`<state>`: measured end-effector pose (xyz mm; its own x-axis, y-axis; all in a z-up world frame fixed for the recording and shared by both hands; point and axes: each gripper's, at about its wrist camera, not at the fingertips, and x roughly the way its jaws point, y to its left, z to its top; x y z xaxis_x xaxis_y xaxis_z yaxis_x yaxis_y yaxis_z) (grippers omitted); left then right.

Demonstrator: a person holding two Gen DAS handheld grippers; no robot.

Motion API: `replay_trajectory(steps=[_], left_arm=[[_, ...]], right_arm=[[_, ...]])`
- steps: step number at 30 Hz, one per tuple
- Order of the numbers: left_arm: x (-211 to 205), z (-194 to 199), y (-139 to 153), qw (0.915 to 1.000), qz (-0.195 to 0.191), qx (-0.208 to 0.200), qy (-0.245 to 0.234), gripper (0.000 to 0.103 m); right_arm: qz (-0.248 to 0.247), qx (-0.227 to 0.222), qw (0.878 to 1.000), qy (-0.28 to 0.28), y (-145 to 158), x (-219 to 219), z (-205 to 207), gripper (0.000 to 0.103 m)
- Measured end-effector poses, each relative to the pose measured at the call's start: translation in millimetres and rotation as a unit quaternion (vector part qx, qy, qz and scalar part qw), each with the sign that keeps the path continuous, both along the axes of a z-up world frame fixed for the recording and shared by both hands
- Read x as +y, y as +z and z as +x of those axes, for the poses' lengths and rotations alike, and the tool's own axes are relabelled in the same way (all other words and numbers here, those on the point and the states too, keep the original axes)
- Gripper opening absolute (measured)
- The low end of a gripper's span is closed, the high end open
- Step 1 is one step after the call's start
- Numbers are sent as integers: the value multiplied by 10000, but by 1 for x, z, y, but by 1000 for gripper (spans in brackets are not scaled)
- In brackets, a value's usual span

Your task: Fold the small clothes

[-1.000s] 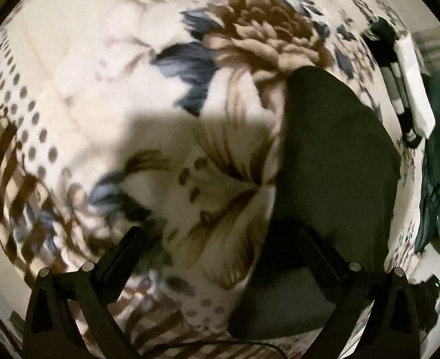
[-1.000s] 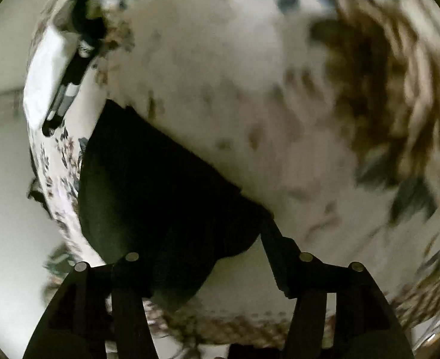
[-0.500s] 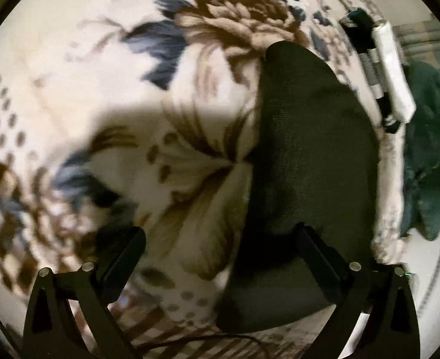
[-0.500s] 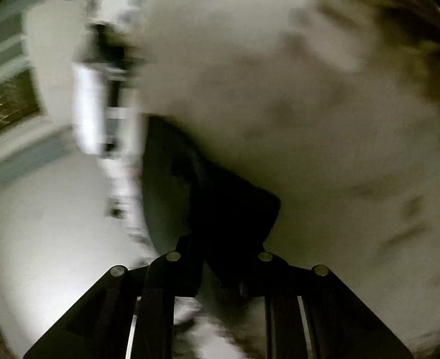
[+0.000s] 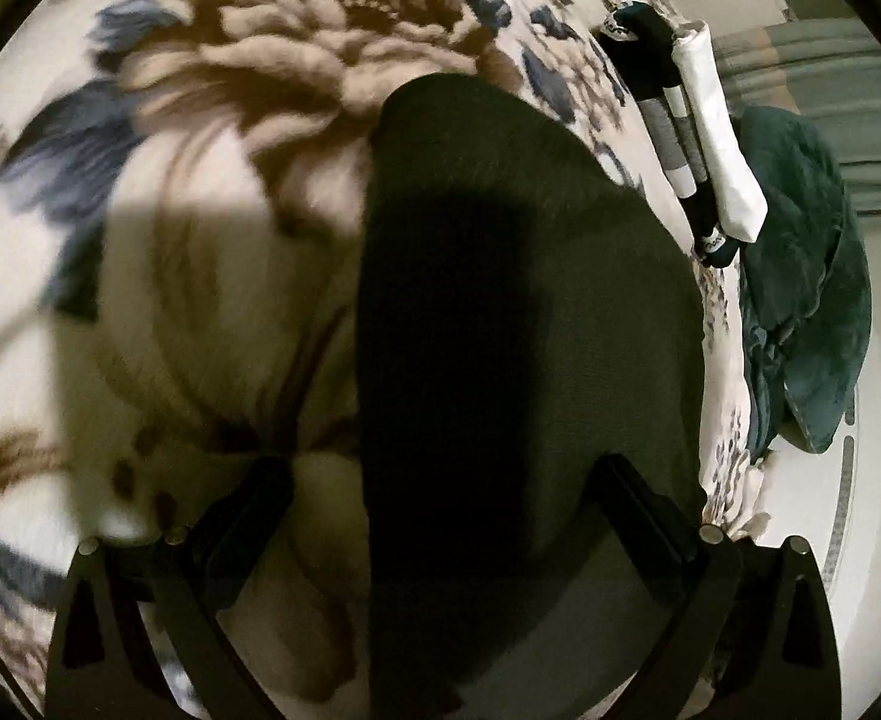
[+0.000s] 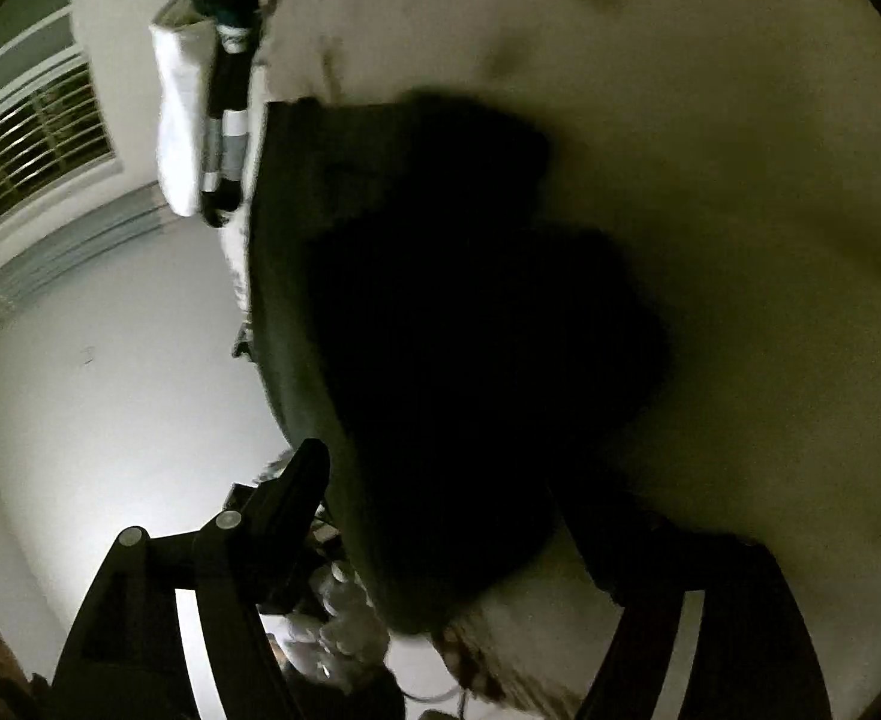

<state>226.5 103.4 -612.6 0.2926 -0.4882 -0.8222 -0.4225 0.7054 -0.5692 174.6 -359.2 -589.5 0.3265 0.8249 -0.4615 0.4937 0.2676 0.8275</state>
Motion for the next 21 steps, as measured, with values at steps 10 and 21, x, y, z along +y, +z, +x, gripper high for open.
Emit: replay_trajectory(steps=[10, 21], left_arm=[[-7, 17, 6, 9982, 237, -522, 160, 100], [-12, 15, 82, 9972, 280, -607, 324, 21]], right_arm=[[118, -498, 9981, -357, 4, 40, 33, 77], [-752, -639, 9935, -561, 83, 63, 10, 15]])
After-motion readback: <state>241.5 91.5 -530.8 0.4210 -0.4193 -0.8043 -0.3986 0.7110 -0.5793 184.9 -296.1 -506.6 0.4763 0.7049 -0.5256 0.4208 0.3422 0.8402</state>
